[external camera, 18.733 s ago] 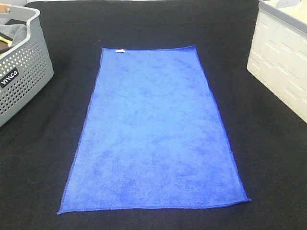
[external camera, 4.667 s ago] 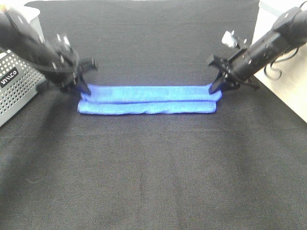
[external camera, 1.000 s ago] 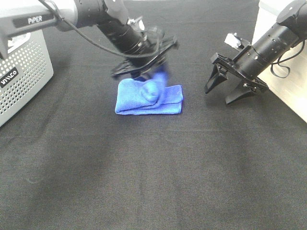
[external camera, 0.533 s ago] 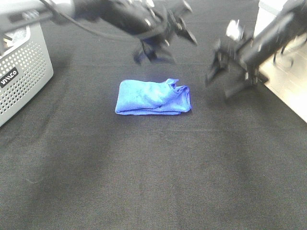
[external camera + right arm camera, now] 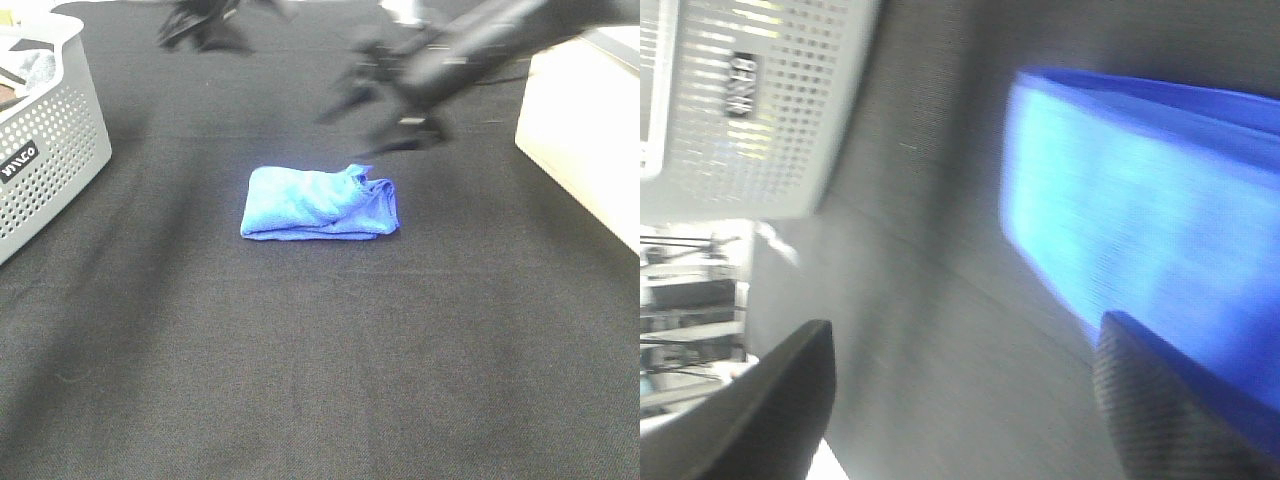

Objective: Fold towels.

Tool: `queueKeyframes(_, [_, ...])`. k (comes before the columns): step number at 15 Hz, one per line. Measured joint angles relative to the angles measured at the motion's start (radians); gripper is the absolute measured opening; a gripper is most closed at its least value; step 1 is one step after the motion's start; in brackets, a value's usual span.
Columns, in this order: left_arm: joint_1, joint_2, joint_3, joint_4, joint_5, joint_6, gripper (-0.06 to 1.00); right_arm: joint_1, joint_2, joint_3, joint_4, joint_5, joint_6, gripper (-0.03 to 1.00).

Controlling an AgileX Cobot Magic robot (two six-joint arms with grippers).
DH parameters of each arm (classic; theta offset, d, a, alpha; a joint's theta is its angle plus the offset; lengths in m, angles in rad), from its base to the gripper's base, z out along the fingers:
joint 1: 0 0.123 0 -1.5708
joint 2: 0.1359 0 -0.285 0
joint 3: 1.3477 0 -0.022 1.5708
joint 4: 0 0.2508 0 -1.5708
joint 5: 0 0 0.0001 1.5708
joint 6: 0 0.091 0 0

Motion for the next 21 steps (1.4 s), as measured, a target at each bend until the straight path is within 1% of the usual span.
queueKeyframes(1, [0.004, 0.0, 0.0, 0.05, 0.036, 0.0, 0.64, 0.035, 0.028, 0.0, 0.076, -0.036, -0.034, 0.69])
queueKeyframes(3, [0.004, 0.0, 0.0, 0.075, 0.058, 0.0, 0.64, 0.048, 0.084, 0.0, 0.194, -0.033, -0.099, 0.69])
queueKeyframes(6, [0.004, 0.0, 0.0, 0.079, 0.08, 0.0, 0.64, 0.037, 0.146, 0.0, 0.215, -0.026, -0.12, 0.69])
queueKeyframes(10, [0.004, 0.0, 0.0, 0.09, 0.106, 0.001, 0.64, -0.026, 0.189, 0.0, 0.124, -0.02, -0.075, 0.69])
queueKeyframes(13, [0.004, 0.0, 0.0, 0.094, 0.11, 0.001, 0.64, -0.066, 0.189, 0.0, 0.094, 0.04, -0.069, 0.69])
queueKeyframes(15, [0.004, 0.0, 0.0, 0.094, 0.117, 0.001, 0.64, -0.089, 0.189, 0.0, 0.062, 0.058, -0.069, 0.69])
queueKeyframes(18, [0.004, -0.011, 0.0, 0.102, 0.149, 0.017, 0.64, -0.092, 0.189, -0.001, -0.013, 0.057, -0.066, 0.69])
queueKeyframes(19, [0.004, -0.028, 0.0, 0.113, 0.164, 0.019, 0.64, -0.092, 0.187, -0.001, -0.044, 0.069, -0.064, 0.69])
queueKeyframes(21, [0.004, -0.087, 0.0, 0.182, 0.229, 0.02, 0.64, -0.099, 0.165, -0.001, -0.113, 0.095, -0.038, 0.69])
